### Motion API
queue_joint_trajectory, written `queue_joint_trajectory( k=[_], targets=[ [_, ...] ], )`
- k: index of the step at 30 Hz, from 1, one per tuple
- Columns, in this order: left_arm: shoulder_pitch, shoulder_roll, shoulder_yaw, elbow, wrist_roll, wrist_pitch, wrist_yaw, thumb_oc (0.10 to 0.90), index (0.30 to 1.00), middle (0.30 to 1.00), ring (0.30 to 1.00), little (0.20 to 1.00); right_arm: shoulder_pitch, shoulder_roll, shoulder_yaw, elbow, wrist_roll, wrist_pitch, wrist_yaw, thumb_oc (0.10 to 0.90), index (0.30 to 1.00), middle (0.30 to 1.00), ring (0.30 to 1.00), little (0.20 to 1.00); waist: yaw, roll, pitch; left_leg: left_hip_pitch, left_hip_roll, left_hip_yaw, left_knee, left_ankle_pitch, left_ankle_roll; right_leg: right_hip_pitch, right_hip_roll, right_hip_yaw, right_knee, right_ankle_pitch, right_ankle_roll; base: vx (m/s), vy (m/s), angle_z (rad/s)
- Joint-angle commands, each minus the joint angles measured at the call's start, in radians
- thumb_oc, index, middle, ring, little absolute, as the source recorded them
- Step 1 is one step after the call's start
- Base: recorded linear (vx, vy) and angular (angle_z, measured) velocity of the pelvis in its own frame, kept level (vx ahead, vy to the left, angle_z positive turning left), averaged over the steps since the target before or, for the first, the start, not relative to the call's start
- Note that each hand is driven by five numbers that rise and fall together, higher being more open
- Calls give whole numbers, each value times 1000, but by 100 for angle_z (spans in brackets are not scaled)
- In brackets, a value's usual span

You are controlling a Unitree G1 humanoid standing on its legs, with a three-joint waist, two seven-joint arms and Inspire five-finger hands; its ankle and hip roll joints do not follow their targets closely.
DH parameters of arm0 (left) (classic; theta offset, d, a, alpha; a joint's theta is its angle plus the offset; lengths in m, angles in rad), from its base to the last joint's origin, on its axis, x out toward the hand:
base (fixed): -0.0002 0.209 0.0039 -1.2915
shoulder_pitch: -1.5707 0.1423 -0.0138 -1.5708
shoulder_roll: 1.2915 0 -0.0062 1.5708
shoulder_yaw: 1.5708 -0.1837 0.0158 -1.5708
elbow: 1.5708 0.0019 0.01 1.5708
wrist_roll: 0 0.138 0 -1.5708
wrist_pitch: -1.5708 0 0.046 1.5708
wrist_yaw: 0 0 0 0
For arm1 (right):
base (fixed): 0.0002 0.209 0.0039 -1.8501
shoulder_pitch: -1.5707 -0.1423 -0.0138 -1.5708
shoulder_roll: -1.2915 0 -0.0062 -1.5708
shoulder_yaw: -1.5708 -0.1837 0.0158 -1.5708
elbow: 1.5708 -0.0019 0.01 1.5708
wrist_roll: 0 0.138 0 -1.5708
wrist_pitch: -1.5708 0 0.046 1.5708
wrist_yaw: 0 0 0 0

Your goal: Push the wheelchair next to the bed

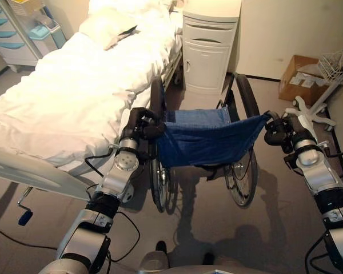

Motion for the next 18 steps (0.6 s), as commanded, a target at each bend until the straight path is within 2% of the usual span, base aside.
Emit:
queue_joint_trajectory(
  k=[1, 2, 5, 6, 7, 8, 9, 10, 11, 12, 13, 15, 18],
  targets=[
    [125, -36, -54, 59, -94, 29, -101, 400, 300, 300, 300, 300, -15, -39, 136, -43, -104, -99, 66, 400, 300, 300, 300, 300, 48, -10, 20, 37, -69, -40, 82, -142, 50, -61, 32, 54, 58, 70, -4, 242, -27, -2],
    [132, -29, -51, 48, -91, 31, -100, 400, 300, 300, 300, 300, -23, -31, 144, -43, -102, -85, 68, 400, 300, 300, 300, 300, 59, -4, 27, 34, -77, -53, 38, -129, 49, -50, 44, 68, 55, 70, 1, 335, -36, -8],
    [140, -16, -41, 32, -84, 25, -87, 400, 300, 300, 300, 300, -50, -14, 161, -40, -98, -73, 69, 400, 300, 300, 300, 300, 101, 13, 55, -73, -66, -97, -50, 25, 11, 16, 81, 108, 13, 57, -4, 232, -1, -18],
    [143, -15, -37, 28, -82, 26, -84, 400, 300, 300, 300, 300, -53, -12, 163, -42, -100, -73, 71, 400, 300, 300, 300, 300, 109, 16, 60, -87, -65, -104, -66, 49, 6, 28, 85, 116, 7, 53, -5, 324, 42, -47],
    [156, -10, -21, 16, -77, 27, -83, 400, 300, 300, 300, 300, -61, -13, 167, -46, -101, -74, 82, 400, 300, 300, 300, 300, 128, 30, 62, -126, -57, -118, -144, 109, -6, 64, 102, 134, -9, 41, -8, 391, 62, -49],
    [173, -8, -5, 4, -75, 29, -79, 400, 300, 300, 300, 300, -63, -12, 166, -53, -107, -78, 92, 400, 300, 300, 300, 300, 143, 38, 62, -142, -57, -121, -200, 143, -9, 92, 109, 152, -13, 29, -9, 471, 112, -60],
    [189, -5, 11, -6, -74, 29, -77, 400, 300, 300, 300, 300, -63, -15, 162, -61, -110, -82, 106, 400, 300, 300, 300, 300, 151, 42, 61, -149, -59, -117, -224, 152, -7, 109, 112, 165, -11, 18, -10, 386, 125, -46],
    [198, -2, 20, -12, -73, 25, -79, 400, 300, 300, 300, 300, -62, -19, 158, -67, -112, -83, 114, 400, 300, 300, 300, 300, 154, 45, 59, -151, -57, -102, -232, 150, -4, 119, 111, 168, -5, 8, -9, 361, 165, -72],
    [205, 3, 33, -16, -80, 21, -82, 400, 300, 300, 300, 300, -53, -24, 152, -82, -113, -78, 116, 400, 300, 300, 300, 300, 147, 51, 51, -144, -42, -26, -213, 123, 13, 123, 103, 149, 17, -14, -8, 254, 126, -81],
    [205, 4, 35, -16, -83, 21, -82, 400, 300, 300, 300, 300, -51, -24, 151, -85, -107, -76, 112, 400, 300, 300, 300, 300, 146, 51, 49, -143, -39, -12, -205, 114, 17, 121, 100, 146, 22, -18, -7, 336, 153, -106],
    [205, 16, 40, -4, -90, 19, -98, 400, 300, 300, 300, 300, -32, -17, 139, -79, -104, -82, 103, 400, 300, 300, 300, 300, 144, 50, 37, -138, -43, 35, -157, 65, 40, 124, 82, 122, 59, -39, 2, 311, 110, -76],
    [203, 31, 28, 23, -86, 8, -117, 400, 300, 300, 300, 300, 2, -4, 130, -59, -99, -95, 90, 400, 300, 300, 300, 300, 150, 37, 19, -136, -45, 47, -109, 19, 60, 143, 59, 97, 94, -58, 12, 434, 109, -34],
    [206, 45, 27, 20, -72, 14, -137, 400, 300, 300, 300, 300, 33, -3, 113, -47, -92, -104, 85, 400, 300, 300, 300, 300, 161, 19, 1, -120, -59, 33, -101, -4, 81, 146, 25, 81, 125, -33, 37, 356, 84, -6]
  ],
)
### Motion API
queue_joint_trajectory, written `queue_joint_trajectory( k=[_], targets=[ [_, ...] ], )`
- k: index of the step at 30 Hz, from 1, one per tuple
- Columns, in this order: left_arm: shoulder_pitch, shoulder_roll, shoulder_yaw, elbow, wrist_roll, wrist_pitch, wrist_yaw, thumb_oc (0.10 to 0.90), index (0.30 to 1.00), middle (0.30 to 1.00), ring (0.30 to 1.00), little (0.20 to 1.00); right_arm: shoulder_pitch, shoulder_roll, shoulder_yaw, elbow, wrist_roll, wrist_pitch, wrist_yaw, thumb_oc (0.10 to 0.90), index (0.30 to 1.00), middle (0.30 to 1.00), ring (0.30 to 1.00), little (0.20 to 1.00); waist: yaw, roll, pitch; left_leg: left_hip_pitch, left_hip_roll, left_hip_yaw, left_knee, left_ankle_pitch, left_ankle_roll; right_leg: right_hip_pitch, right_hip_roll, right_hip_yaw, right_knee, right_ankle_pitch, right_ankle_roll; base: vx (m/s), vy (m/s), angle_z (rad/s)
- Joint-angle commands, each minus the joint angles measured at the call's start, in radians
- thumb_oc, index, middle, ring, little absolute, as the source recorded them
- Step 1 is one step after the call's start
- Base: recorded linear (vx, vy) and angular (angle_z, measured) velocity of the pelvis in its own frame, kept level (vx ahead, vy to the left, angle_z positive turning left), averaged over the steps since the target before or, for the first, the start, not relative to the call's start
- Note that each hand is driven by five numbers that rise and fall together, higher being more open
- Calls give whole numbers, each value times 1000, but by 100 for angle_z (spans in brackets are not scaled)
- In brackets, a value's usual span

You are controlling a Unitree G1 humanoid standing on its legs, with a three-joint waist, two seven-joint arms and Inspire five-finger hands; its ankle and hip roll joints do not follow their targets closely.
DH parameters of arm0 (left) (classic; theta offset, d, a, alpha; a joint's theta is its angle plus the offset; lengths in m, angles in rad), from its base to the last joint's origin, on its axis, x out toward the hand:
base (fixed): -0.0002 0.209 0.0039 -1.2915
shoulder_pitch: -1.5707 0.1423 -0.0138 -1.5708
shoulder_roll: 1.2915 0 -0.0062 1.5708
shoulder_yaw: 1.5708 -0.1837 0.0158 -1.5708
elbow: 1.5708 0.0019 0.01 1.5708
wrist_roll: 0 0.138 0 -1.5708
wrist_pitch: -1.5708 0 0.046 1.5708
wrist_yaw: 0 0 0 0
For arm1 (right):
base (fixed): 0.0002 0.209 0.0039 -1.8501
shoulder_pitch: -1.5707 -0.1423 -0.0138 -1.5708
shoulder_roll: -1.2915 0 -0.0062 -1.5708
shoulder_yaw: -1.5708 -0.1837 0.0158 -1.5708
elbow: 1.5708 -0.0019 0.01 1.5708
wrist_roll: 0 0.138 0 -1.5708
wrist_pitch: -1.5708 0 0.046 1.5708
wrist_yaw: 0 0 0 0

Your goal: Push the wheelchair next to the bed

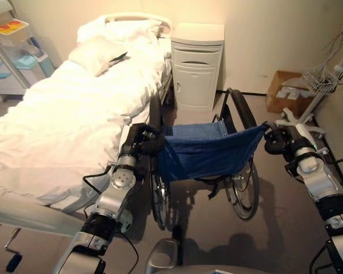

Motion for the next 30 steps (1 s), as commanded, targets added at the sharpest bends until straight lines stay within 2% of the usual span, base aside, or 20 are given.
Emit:
queue_joint_trajectory(
  k=[1, 6, 8, 9, 10, 11, 12, 14, 15, 16, 17, 18, 19, 20, 21, 23, 24, 25, 27, 30],
  targets=[
    [81, 30, -13, 111, -33, 60, -105, 400, 300, 300, 300, 300, -6, -14, 108, -54, -53, -103, 49, 400, 300, 300, 300, 300, 49, -24, 17, 38, -25, -40, -79, 25, 23, -14, 35, -52, 83, 116, 4, 228, 64, -7],
    [62, 31, -24, 121, 14, 52, -102, 400, 300, 300, 300, 300, -9, 0, 90, -29, -18, -99, 25, 400, 300, 300, 300, 300, 56, -27, 7, 60, -55, -84, -77, -3, 52, -41, -34, -50, 173, 186, 37, 268, 129, -6],
    [61, 37, -19, 120, 41, 46, -109, 400, 300, 300, 300, 300, 0, 12, 83, -18, -13, -113, 16, 400, 300, 300, 300, 300, 66, -28, -3, 53, -74, -93, -81, -5, 69, -31, -49, -28, 262, 243, 50, 177, 134, -8],
    [62, 44, -17, 116, 59, 45, -112, 400, 300, 300, 300, 300, 13, 16, 75, -20, -4, -120, 8, 400, 300, 300, 300, 300, 69, -23, -11, 53, -78, -87, -88, -7, 81, -34, -51, -35, 355, 290, 60, 170, 184, -5],
    [62, 54, -17, 111, 67, 49, -111, 400, 300, 300, 300, 300, 31, 20, 65, -28, -3, -125, 6, 400, 300, 300, 300, 300, 69, -15, -17, 66, -83, -78, -96, -14, 95, -71, -67, -41, 496, 343, 74, 155, 190, -6],
    [62, 60, -17, 109, 68, 52, -110, 400, 300, 300, 300, 300, 41, 22, 60, -35, -1, -127, 5, 400, 300, 300, 300, 300, 67, -13, -16, 78, -87, -73, -100, -21, 102, -105, -83, -39, 577, 363, 81, 199, 246, -8],
    [65, 70, -12, 108, 68, 56, -109, 400, 300, 300, 300, 300, 64, 23, 57, -59, 1, -127, 1, 400, 300, 300, 300, 300, 50, 8, -10, 112, -81, -72, -103, -38, 114, -215, -101, -33, 733, 392, 82, 199, 204, -4],
    [81, 75, -3, 113, 69, 44, -102, 400, 300, 300, 300, 300, 88, 28, 59, -85, -13, -126, -4, 400, 300, 300, 300, 300, 24, 21, 4, 148, -79, -77, -103, -48, 120, -344, -70, -24, 804, 398, 76, 203, 134, 7],
    [96, 76, 6, 118, 69, 35, -90, 400, 300, 300, 300, 300, 101, 31, 65, -109, -30, -121, 0, 400, 300, 300, 300, 300, 1, 33, 23, 182, -74, -78, -102, -53, 121, -464, -75, -35, 799, 408, 65, 173, 50, 21],
    [99, 76, 8, 119, 67, 36, -85, 400, 300, 300, 300, 300, 104, 34, 68, -118, -39, -116, 1, 400, 300, 300, 300, 300, -6, 35, 30, 193, -72, -75, -100, -56, 122, -500, -85, -37, 796, 407, 61, 166, 21, 8],
    [97, 75, 8, 124, 60, 36, -78, 400, 300, 300, 300, 300, 107, 35, 71, -124, -46, -116, 1, 400, 300, 300, 300, 300, -19, 42, 43, 211, -66, -76, -100, -62, 123, -580, -96, -44, 792, 406, 59, 222, -117, -17],
    [86, 75, 6, 135, 47, 40, -83, 400, 300, 300, 300, 300, 104, 30, 69, -125, -53, -108, 10, 400, 300, 300, 300, 300, -44, 47, 70, 247, -54, -101, -95, -80, 125, -692, -86, -32, 710, 410, 50, 188, -116, -26],
    [86, 75, 6, 135, 47, 40, -83, 400, 300, 300, 300, 300, 104, 30, 69, -125, -53, -108, 10, 400, 300, 300, 300, 300, -44, 47, 70, 247, -54, -101, -95, -80, 125, -692, -86, -32, 710, 410, 50, 297, -379, 9],
    [63, 66, -1, 151, 48, 43, -92, 400, 300, 300, 300, 300, 91, 19, 60, -105, -55, -105, 14, 400, 300, 300, 300, 300, -68, 25, 83, 253, -58, -162, -72, -110, 114, -684, -46, 31, 449, 417, 45, 203, -369, 59],
    [48, 61, -8, 162, 49, 39, -97, 400, 300, 300, 300, 300, 88, 14, 58, -97, -53, -102, 7, 400, 300, 300, 300, 300, -83, 14, 78, 250, -66, -195, -69, -119, 107, -672, -22, 74, 334, 419, 45, 236, -440, 89],
    [18, 40, -27, 189, 44, 26, -90, 400, 300, 300, 300, 300, 85, 3, 50, -95, -62, -88, 1, 400, 300, 300, 300, 300, -111, -3, 57, 235, -91, -249, -78, -124, 102, -605, 46, 138, 207, 375, 40, 104, -206, 119],
    [15, 38, -30, 191, 37, 28, -84, 400, 300, 300, 300, 300, 87, 3, 48, -97, -61, -85, 3, 400, 300, 300, 300, 300, -114, -6, 54, 234, -95, -254, -77, -124, 100, -577, 52, 138, 180, 365, 39, 108, -210, 153],
    [6, 33, -40, 198, 25, 37, -78, 400, 300, 300, 300, 300, 82, -2, 55, -90, -49, -79, 5, 400, 300, 300, 300, 300, -105, -28, 35, 229, -106, -258, -82, -121, 80, -479, 37, 113, 71, 370, 46, 118, -210, 132],
    [5, 28, -44, 197, 38, 52, -86, 400, 300, 300, 300, 300, 68, -10, 62, -90, -49, -62, 14, 400, 300, 300, 300, 300, -105, -37, 20, 249, -99, -246, -104, -120, 70, -434, 38, 108, 35, 374, 51, 141, -167, 98],
    [15, 27, -43, 192, 38, 60, -85, 400, 300, 300, 300, 300, 67, -17, 56, -96, -50, -41, 37, 400, 300, 300, 300, 300, -111, -34, 3, 291, -79, -226, -137, -121, 59, -388, 44, 97, -8, 343, 38, 150, -74, 3]
  ],
)
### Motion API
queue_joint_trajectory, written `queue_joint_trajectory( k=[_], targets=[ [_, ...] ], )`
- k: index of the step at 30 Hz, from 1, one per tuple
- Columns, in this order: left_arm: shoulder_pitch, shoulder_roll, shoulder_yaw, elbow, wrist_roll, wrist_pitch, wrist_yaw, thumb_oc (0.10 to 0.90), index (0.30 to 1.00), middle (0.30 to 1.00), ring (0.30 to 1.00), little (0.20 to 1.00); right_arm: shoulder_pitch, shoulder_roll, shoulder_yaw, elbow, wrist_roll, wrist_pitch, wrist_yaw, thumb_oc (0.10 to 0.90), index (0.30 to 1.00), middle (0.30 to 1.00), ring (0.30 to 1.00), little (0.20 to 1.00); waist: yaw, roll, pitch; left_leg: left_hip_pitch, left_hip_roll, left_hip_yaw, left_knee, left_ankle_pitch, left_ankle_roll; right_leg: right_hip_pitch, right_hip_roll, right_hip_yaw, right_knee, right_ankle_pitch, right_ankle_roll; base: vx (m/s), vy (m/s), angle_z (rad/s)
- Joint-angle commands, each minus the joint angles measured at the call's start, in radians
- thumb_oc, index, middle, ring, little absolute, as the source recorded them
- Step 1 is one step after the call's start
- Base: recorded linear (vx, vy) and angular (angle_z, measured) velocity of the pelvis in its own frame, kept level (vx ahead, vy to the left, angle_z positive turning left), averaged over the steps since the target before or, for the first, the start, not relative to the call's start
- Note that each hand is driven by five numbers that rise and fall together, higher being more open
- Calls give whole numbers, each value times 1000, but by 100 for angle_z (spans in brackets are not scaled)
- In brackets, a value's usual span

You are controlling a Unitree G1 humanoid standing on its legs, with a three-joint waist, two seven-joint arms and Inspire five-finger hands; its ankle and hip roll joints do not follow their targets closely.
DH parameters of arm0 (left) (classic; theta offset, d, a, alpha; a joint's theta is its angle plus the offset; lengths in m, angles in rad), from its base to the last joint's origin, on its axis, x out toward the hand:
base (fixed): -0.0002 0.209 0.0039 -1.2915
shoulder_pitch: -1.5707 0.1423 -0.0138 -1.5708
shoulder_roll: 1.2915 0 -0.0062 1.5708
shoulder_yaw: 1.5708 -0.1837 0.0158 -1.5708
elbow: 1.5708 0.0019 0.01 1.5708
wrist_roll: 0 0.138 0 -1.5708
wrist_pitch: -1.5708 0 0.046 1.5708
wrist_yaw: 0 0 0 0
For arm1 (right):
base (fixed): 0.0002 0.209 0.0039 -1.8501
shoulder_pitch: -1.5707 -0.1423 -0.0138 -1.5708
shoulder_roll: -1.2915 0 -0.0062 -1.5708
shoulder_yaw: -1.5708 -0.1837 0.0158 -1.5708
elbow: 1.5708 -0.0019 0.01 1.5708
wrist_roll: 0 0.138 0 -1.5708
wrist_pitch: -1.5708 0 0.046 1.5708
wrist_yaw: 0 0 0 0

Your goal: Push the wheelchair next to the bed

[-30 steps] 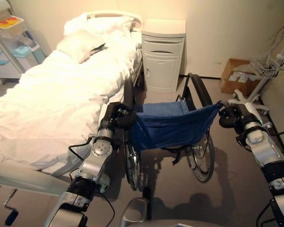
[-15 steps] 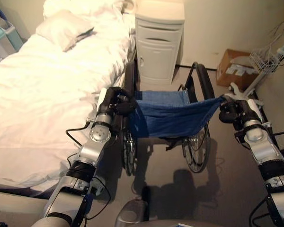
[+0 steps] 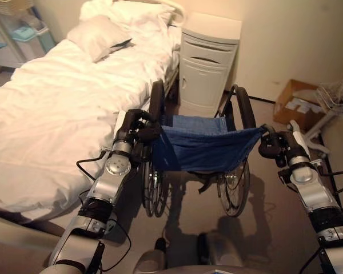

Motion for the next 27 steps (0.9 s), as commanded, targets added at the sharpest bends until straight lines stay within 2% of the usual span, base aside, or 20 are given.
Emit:
queue_joint_trajectory(
  k=[1, 7, 10, 11, 12, 13, 14, 15, 16, 17, 18, 19, 21, 22, 23, 24, 25, 27],
  targets=[
    [109, 12, -64, 96, 13, 75, -70, 400, 300, 300, 300, 300, 15, -74, 127, 2, -87, -34, 93, 400, 300, 300, 300, 300, 28, 25, -19, 146, -21, -10, -108, -76, 9, 66, 23, -2, -209, 203, 26, 122, -51, -35],
    [117, 10, -64, 94, 11, 77, -56, 400, 300, 300, 300, 300, 18, -60, 131, 7, -92, -25, 109, 400, 300, 300, 300, 300, 28, 32, -37, 153, -2, 23, -103, -81, -4, 128, 28, -22, -227, 163, 8, 103, -48, -6],
    [112, 7, -63, 95, 6, 80, -45, 400, 300, 300, 300, 300, 18, -57, 135, 9, -96, -32, 114, 400, 300, 300, 300, 300, 22, 27, -37, 152, 3, 38, -70, -100, -12, 143, 29, -25, -233, 150, -1, 85, -54, 3],
    [102, 0, -67, 99, 5, 80, -36, 400, 300, 300, 300, 300, 10, -67, 139, 6, -90, -31, 118, 400, 300, 300, 300, 300, 12, 14, -36, 143, 13, 62, 33, -143, -29, 142, 21, -37, -224, 132, -20, 42, -40, 3],
    [101, 0, -68, 98, 6, 79, -36, 400, 300, 300, 300, 300, 11, -68, 139, 5, -89, -31, 117, 400, 300, 300, 300, 300, 12, 13, -35, 136, 17, 64, 55, -140, -32, 144, 21, -39, -224, 131, -23, 39, -66, 14],
    [98, -2, -73, 96, 9, 76, -35, 400, 300, 300, 300, 300, 17, -73, 136, 0, -87, -34, 115, 400, 300, 300, 300, 300, 11, 4, -29, 100, 36, 73, 154, -99, -47, 157, 21, -44, -228, 128, -37, -3, -103, 26],
    [91, -8, -79, 91, 11, 70, -32, 400, 300, 300, 300, 300, 25, -84, 132, -12, -81, -37, 105, 400, 300, 300, 300, 300, 14, -11, -3, -23, 71, 81, 359, 6, -69, 179, 21, -50, -230, 128, -60, -5, -100, 27],
    [90, -8, -80, 91, 11, 70, -32, 400, 300, 300, 300, 300, 25, -85, 132, -12, -81, -37, 105, 400, 300, 300, 300, 300, 12, -9, -5, -29, 72, 79, 365, 4, -69, 176, 23, -52, -229, 128, -60, 38, -107, 29],
    [89, -6, -81, 88, 0, 54, -30, 400, 300, 300, 300, 300, 29, -86, 132, -10, -77, -51, 94, 400, 300, 300, 300, 300, 33, -15, 37, -156, 49, 75, 482, 30, -66, 211, 27, -40, -220, 122, -70, 41, -36, 16],
    [89, -6, -81, 89, 0, 53, -30, 400, 300, 300, 300, 300, 29, -86, 132, -9, -77, -51, 94, 400, 300, 300, 300, 300, 33, -13, 38, -157, 50, 74, 486, 28, -66, 211, 28, -40, -220, 122, -70, 141, -2, 10],
    [98, -10, -74, 99, 0, 34, -29, 400, 300, 300, 300, 300, 25, -75, 139, 4, -85, -62, 91, 400, 300, 300, 300, 300, 44, 0, 54, -146, 49, 79, 388, 30, -63, 235, 40, -29, -214, 108, -64, 266, 169, -26],
    [115, -13, -65, 105, 1, 16, -26, 400, 300, 300, 300, 300, 20, -58, 147, 5, -105, -53, 91, 400, 300, 300, 300, 300, 51, 32, 58, -111, 57, 92, 157, 54, -62, 253, 65, -22, -206, 91, -53, 328, 204, -47],
    [116, -15, -61, 101, -4, 16, -26, 400, 300, 300, 300, 300, 20, -51, 147, -7, -107, -35, 81, 400, 300, 300, 300, 300, 65, 46, 65, -99, 48, 109, -8, 110, -68, 291, 75, -7, -213, 80, -47, 297, 219, -63],
    [109, -22, -63, 102, -7, 31, -21, 400, 300, 300, 300, 300, 14, -48, 142, -3, -105, -28, 91, 400, 300, 300, 300, 300, 77, 39, 62, -98, 16, 87, -2, 77, -54, 301, 56, -3, -221, 75, -37, 245, 192, -50],
    [108, -22, -63, 104, -6, 33, -24, 400, 300, 300, 300, 300, 12, -47, 142, 2, -108, -28, 96, 400, 300, 300, 300, 300, 80, 37, 60, -94, 10, 80, -5, 66, -51, 301, 50, -4, -219, 73, -33, 232, 184, -57],
    [107, -24, -62, 110, 0, 32, -25, 400, 300, 300, 300, 300, 5, -44, 147, 11, -111, -26, 105, 400, 300, 300, 300, 300, 85, 36, 51, -75, 6, 63, -30, 55, -43, 300, 39, -8, -214, 67, -24, 253, 185, -56],
    [114, -21, -52, 100, 15, 42, -37, 400, 300, 300, 300, 300, 23, -43, 139, 12, -104, -30, 108, 400, 300, 300, 300, 300, 86, 43, 30, -32, 14, 79, -83, 48, -34, 289, 16, -45, -183, 50, -6, 239, 171, -46],
    [123, -15, -48, 93, 20, 47, -44, 400, 300, 300, 300, 300, 43, -40, 129, 9, -101, -38, 111, 400, 300, 300, 300, 300, 86, 47, 16, -2, 21, 92, -112, 46, -27, 273, -3, -72, -143, 44, 7, 225, 154, -13]
  ],
)
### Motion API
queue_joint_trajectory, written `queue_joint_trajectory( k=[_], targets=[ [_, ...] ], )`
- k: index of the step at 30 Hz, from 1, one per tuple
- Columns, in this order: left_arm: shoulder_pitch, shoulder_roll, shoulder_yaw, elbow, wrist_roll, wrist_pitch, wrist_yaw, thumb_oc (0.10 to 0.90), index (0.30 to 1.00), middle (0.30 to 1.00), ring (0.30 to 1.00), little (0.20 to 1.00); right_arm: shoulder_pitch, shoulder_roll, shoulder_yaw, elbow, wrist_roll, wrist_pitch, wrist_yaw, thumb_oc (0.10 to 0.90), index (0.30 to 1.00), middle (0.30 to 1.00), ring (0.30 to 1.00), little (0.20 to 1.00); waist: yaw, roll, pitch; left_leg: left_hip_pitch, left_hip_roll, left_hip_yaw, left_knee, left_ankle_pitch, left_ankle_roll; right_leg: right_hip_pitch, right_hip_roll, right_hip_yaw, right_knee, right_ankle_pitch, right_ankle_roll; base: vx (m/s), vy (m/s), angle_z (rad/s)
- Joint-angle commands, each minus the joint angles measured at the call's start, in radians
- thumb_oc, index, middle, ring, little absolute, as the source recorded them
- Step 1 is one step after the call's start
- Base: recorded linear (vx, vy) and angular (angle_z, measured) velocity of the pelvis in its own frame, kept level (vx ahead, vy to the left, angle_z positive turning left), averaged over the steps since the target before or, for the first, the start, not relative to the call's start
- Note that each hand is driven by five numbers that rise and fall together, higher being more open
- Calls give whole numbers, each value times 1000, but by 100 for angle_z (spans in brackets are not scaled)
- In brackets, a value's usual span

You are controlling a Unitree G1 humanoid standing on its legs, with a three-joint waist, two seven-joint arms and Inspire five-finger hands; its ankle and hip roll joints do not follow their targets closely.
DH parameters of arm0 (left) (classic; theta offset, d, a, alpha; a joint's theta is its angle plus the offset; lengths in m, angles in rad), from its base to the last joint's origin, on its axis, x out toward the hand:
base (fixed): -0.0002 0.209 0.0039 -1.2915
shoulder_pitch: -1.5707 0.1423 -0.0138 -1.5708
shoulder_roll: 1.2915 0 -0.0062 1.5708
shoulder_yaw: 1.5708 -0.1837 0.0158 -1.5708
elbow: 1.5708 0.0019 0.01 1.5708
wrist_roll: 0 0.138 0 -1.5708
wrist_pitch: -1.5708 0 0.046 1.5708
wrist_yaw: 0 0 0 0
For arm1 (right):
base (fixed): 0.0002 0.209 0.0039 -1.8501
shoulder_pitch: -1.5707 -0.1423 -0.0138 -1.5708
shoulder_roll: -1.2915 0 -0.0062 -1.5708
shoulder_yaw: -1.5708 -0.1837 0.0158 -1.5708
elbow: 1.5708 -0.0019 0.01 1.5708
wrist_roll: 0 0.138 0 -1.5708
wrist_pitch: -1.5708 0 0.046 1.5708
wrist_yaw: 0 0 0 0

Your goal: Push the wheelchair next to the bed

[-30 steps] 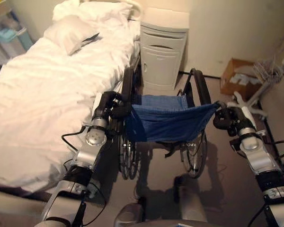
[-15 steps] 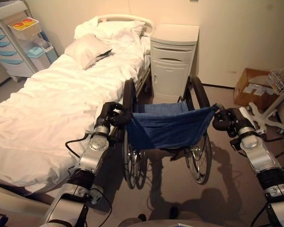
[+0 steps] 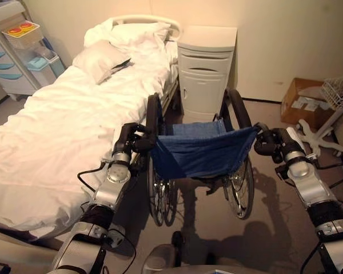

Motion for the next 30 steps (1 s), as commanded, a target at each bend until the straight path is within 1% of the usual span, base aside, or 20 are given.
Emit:
queue_joint_trajectory(
  k=[1, 2, 3, 4, 5, 6, 7, 8, 10, 11, 13, 15, 19, 20, 21, 25, 26, 30],
  targets=[
    [65, 11, -43, 55, 52, 63, -79, 400, 300, 300, 300, 300, 39, -33, 76, 6, -90, -68, 81, 400, 300, 300, 300, 300, 27, -18, -2, 59, -10, -16, -216, 95, 54, 2, -51, 67, 153, -29, 72, 204, 143, -18],
    [67, 13, -43, 52, 53, 64, -79, 400, 300, 300, 300, 300, 43, -31, 75, 6, -88, -71, 80, 400, 300, 300, 300, 300, 29, -16, -5, 60, -10, -16, -219, 96, 56, -5, -55, 64, 180, -26, 75, 160, 124, -14],
    [69, 18, -43, 48, 60, 69, -84, 400, 300, 300, 300, 300, 51, -27, 71, 6, -84, -77, 74, 400, 300, 300, 300, 300, 32, -14, -11, 62, -13, -15, -227, 99, 62, -25, -67, 58, 237, -15, 85, 144, 125, -3],
    [74, 27, -49, 45, 68, 68, -84, 400, 300, 300, 300, 300, 67, -17, 74, 3, -75, -89, 56, 400, 300, 300, 300, 300, 30, -6, -11, 84, -16, -24, -238, 93, 72, -105, -87, 60, 357, 41, 97, 178, 123, -3],
    [74, 34, -49, 49, 66, 64, -85, 400, 300, 300, 300, 300, 70, -13, 77, 2, -73, -93, 49, 400, 300, 300, 300, 300, 25, -3, -6, 96, -15, -24, -238, 86, 75, -134, -90, 66, 370, 52, 95, 157, 90, -13],
    [74, 36, -49, 49, 64, 64, -85, 400, 300, 300, 300, 300, 70, -12, 78, 2, -73, -94, 48, 400, 300, 300, 300, 300, 24, -3, -5, 100, -15, -23, -238, 85, 76, -139, -90, 68, 372, 53, 94, 120, 0, -14],
    [70, 40, -52, 56, 58, 58, -79, 400, 300, 300, 300, 300, 68, -6, 81, -1, -78, -90, 45, 400, 300, 300, 300, 300, 20, -6, 1, 108, -13, -25, -234, 82, 70, -146, -90, 68, 318, 58, 91, 138, -80, -9],
    [62, 43, -50, 59, 56, 52, -72, 400, 300, 300, 300, 300, 57, -8, 83, 4, -83, -90, 48, 400, 300, 300, 300, 300, 11, -14, 7, 118, -15, -35, -229, 76, 61, -142, -80, 83, 187, 70, 86, 127, -99, -9],
    [50, 45, -47, 58, 57, 55, -71, 400, 300, 300, 300, 300, 40, -12, 90, 10, -80, -88, 46, 400, 300, 300, 300, 300, 3, -19, 11, 124, -19, -43, -234, 67, 61, -147, -69, 105, 109, 93, 88, 72, -99, -12],
    [25, 44, -51, 69, 46, 62, -60, 400, 300, 300, 300, 300, 17, -9, 99, 14, -77, -75, 39, 400, 300, 300, 300, 300, -9, -21, 12, 127, -30, -51, -243, 53, 73, -169, -40, 132, 76, 96, 84, 82, -94, 7],
    [12, 38, -50, 75, 45, 73, -66, 400, 300, 300, 300, 300, 13, -10, 98, 17, -76, -73, 40, 400, 300, 300, 300, 300, -9, -27, 5, 115, -37, -58, -233, 51, 78, -149, -35, 140, 52, 94, 82, 91, -87, 37],
    [24, 30, -55, 72, 46, 73, -66, 400, 300, 300, 300, 300, 27, -18, 93, -8, -78, -59, 45, 400, 300, 300, 300, 300, -10, -33, -5, 116, -33, -53, -226, 52, 74, -122, -34, 133, 26, 98, 81, 150, -89, 44],
    [44, 21, -55, 75, 44, 79, -71, 400, 300, 300, 300, 300, 36, -21, 83, -15, -93, -53, 61, 400, 300, 300, 300, 300, -14, -35, -18, 139, -29, -54, -235, 43, 70, -89, -27, 139, -10, 95, 76, 151, -51, 21],
    [48, 16, -55, 78, 44, 84, -64, 726, 789, 789, 789, 789, 40, -20, 82, -17, -96, -44, 57, 504, 455, 455, 455, 455, -17, -34, -21, 144, -29, -53, -237, 41, 70, -82, -24, 143, -17, 94, 75, 100, -28, 16],
    [51, 16, -55, 75, 40, 86, -66, 800, 900, 900, 900, 900, 44, -18, 80, -19, -91, -41, 56, 800, 900, 900, 900, 900, -17, -33, -22, 150, -28, -52, -240, 39, 70, -78, -24, 141, -20, 92, 76, 84, -31, 17],
    [62, 12, -51, 63, 44, 90, -65, 800, 900, 900, 900, 900, 50, -8, 78, -23, -90, -30, 50, 800, 900, 900, 900, 900, -19, -30, -22, 165, -23, -47, -249, 31, 70, -71, -23, 140, -23, 87, 76, 46, -39, 0],
    [76, 10, -44, 58, 39, 81, -58, 800, 900, 900, 900, 900, 58, -5, 72, -30, -96, -31, 52, 800, 900, 900, 900, 900, -20, -28, -22, 173, -22, -45, -251, 28, 71, -67, -21, 141, -24, 85, 76, 41, -30, -2],
    [96, 0, -38, 51, 30, 79, -49, 800, 900, 900, 900, 900, 74, 0, 67, -37, -102, -30, 46, 800, 900, 900, 900, 900, -23, -25, -24, 184, -20, -39, -251, 21, 70, -56, -20, 141, -28, 80, 74, 25, -21, 1]
  ],
)
